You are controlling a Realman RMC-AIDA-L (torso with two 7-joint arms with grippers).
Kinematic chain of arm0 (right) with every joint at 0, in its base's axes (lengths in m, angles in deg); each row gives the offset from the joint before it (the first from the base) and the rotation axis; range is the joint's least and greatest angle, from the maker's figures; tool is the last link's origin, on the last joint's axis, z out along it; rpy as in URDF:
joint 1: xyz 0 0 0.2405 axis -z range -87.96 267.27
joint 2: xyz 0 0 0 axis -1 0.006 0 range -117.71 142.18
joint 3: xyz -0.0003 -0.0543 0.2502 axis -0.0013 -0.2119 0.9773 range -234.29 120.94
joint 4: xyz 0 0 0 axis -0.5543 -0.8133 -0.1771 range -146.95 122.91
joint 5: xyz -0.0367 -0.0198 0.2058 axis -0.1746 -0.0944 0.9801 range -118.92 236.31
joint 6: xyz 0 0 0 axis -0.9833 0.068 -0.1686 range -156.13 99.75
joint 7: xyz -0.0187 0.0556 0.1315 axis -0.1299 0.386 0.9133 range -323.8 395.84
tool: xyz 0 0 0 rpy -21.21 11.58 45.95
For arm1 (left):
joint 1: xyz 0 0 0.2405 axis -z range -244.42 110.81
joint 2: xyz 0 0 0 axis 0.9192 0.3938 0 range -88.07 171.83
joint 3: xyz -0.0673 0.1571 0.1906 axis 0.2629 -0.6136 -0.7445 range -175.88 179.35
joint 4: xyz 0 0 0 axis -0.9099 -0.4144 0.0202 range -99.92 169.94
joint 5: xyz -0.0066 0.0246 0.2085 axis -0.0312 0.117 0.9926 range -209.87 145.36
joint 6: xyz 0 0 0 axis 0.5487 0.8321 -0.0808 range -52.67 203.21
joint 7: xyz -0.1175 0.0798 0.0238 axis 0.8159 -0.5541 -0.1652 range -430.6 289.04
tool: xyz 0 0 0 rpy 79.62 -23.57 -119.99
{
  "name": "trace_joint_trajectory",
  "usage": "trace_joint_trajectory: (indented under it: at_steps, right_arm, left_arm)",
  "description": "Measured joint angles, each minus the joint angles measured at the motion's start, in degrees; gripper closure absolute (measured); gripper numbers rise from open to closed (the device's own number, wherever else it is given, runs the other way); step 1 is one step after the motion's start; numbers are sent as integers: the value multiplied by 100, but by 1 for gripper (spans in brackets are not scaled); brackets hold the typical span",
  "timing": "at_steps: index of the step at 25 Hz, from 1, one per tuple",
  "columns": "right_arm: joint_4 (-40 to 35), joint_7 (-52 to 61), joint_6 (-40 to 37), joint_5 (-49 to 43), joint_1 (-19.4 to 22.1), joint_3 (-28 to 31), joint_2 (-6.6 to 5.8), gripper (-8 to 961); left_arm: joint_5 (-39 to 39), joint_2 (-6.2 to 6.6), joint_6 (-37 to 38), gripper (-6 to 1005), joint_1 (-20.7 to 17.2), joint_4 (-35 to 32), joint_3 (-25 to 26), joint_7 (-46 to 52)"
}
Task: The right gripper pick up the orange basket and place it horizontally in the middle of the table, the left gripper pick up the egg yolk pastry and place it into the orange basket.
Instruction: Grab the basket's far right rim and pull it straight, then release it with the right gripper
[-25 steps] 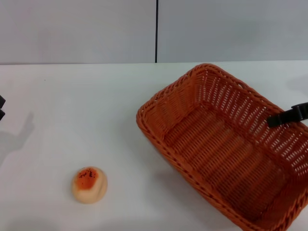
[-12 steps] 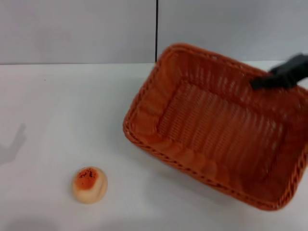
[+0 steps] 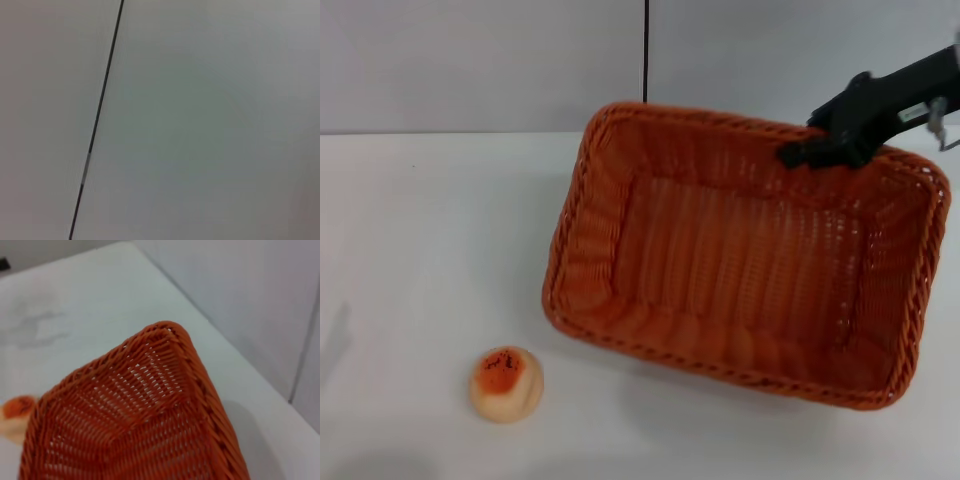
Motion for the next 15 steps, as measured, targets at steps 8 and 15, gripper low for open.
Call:
trace_joint_trajectory:
  at_steps: [8,15]
  right_arm:
    - [-12,-492,414,29,-78,-408,187,789]
    - [10,-1324,480,629,-107,-420,261,791]
  left_arm:
    - [2,-22,-288,177,-339,-25,27,-175]
    - [1,-34,-345,178,-492,-94,34,-159]
